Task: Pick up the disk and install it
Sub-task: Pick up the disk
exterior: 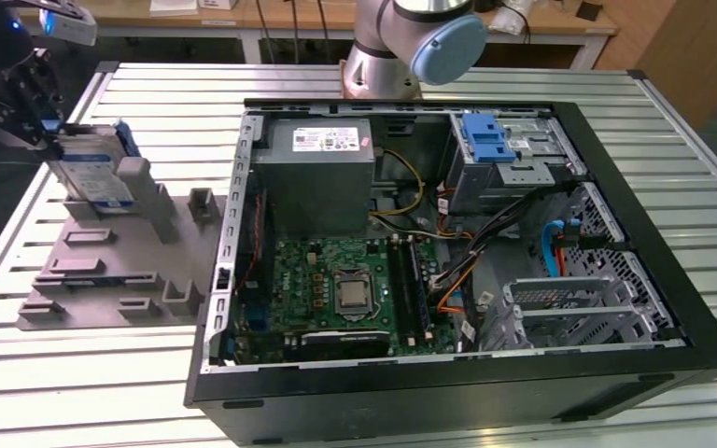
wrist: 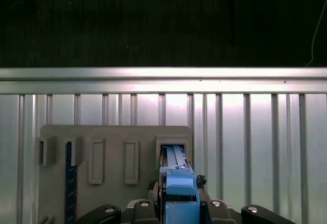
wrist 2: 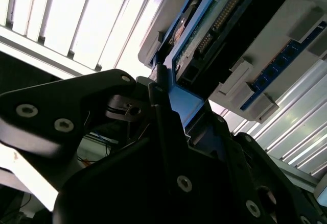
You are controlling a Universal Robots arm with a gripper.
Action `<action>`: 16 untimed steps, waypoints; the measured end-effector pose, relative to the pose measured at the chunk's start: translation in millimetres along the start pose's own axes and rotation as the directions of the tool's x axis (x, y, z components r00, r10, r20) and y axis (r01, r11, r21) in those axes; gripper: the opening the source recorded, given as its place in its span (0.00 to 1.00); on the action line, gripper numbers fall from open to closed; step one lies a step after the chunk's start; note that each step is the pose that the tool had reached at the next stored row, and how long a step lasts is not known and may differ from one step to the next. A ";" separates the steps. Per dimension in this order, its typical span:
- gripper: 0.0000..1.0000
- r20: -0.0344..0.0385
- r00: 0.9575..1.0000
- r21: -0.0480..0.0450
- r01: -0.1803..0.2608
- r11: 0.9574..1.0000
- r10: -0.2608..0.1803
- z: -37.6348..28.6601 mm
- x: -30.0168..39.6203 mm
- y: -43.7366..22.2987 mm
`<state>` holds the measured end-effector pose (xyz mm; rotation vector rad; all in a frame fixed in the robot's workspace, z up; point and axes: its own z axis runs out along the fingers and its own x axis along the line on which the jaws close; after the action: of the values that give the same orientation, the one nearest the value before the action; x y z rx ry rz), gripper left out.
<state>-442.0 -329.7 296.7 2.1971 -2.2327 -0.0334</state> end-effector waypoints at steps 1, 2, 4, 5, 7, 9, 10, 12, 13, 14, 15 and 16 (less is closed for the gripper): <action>0.36 0.000 1.000 0.000 0.000 1.000 0.000 -1.6 0.0 0.1; 0.36 0.000 1.000 0.000 0.000 1.000 0.000 -3.4 0.0 0.1; 0.36 0.000 1.000 0.000 0.000 1.000 0.000 -6.7 -0.1 0.2; 0.36 0.000 1.000 0.000 0.000 1.000 0.000 -8.4 -0.1 0.2; 0.36 0.000 1.000 0.000 0.000 1.000 0.000 -11.9 -0.1 0.3; 0.36 0.000 1.000 0.000 0.000 1.000 0.000 -14.9 -0.1 0.3; 0.36 0.000 1.000 0.000 0.000 1.000 0.000 -16.0 -0.1 0.3; 0.36 0.000 1.000 0.000 0.000 1.000 0.000 -16.2 -0.2 0.3; 0.36 0.000 1.000 0.001 0.000 1.000 0.000 -16.3 -0.2 0.3; 0.36 0.000 1.000 0.000 0.000 1.000 0.000 -16.6 -0.2 0.4; 0.36 0.000 1.000 0.000 0.000 1.000 0.000 -16.8 -0.2 0.4; 0.36 0.000 1.000 0.000 0.000 1.000 0.000 -16.9 -0.2 0.4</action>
<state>-442.0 -329.7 313.5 2.1972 -2.2329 -0.0333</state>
